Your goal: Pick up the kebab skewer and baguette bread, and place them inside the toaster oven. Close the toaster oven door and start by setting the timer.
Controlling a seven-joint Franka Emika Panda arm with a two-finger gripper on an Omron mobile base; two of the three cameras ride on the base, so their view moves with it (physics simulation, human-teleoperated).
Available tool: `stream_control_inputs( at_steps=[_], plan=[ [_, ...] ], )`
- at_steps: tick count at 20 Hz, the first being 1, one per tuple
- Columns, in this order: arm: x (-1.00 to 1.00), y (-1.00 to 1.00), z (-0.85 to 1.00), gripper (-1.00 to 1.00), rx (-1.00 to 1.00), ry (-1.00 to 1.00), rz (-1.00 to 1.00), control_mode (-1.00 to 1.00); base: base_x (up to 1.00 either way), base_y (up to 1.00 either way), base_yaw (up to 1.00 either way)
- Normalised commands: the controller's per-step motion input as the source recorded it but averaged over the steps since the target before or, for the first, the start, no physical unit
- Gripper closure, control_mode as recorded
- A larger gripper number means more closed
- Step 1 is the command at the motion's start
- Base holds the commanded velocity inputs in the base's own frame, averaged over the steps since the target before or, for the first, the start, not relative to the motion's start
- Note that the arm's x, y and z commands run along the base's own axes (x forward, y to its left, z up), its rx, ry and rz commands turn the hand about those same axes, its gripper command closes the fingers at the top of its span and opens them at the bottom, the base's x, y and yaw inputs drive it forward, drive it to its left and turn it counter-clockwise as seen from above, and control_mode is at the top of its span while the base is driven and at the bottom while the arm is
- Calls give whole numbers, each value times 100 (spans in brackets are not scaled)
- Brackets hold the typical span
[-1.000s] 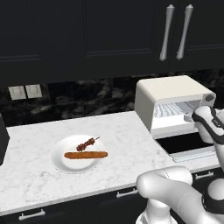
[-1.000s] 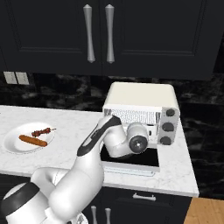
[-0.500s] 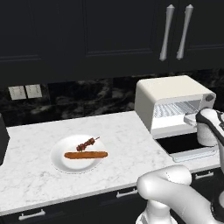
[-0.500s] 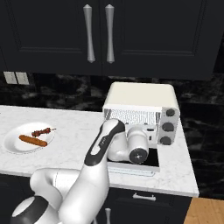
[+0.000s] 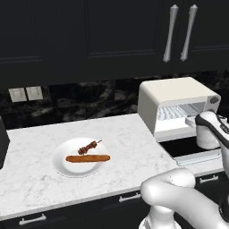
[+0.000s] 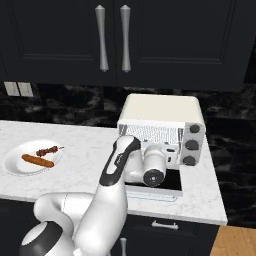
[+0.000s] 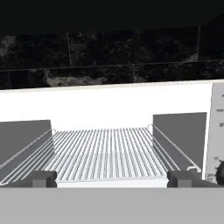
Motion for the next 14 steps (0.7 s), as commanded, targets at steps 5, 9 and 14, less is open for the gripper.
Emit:
stream_control_inputs(
  at_steps=[5,9,14],
  plan=[
    [53,2,-9,-100,0,12,3,-100,0,0,0],
    [42,0,-6,-100,4,22,9,-100,0,0,0],
    [47,0,-1,-100,2,11,2,-100,0,0,0]
  ],
)
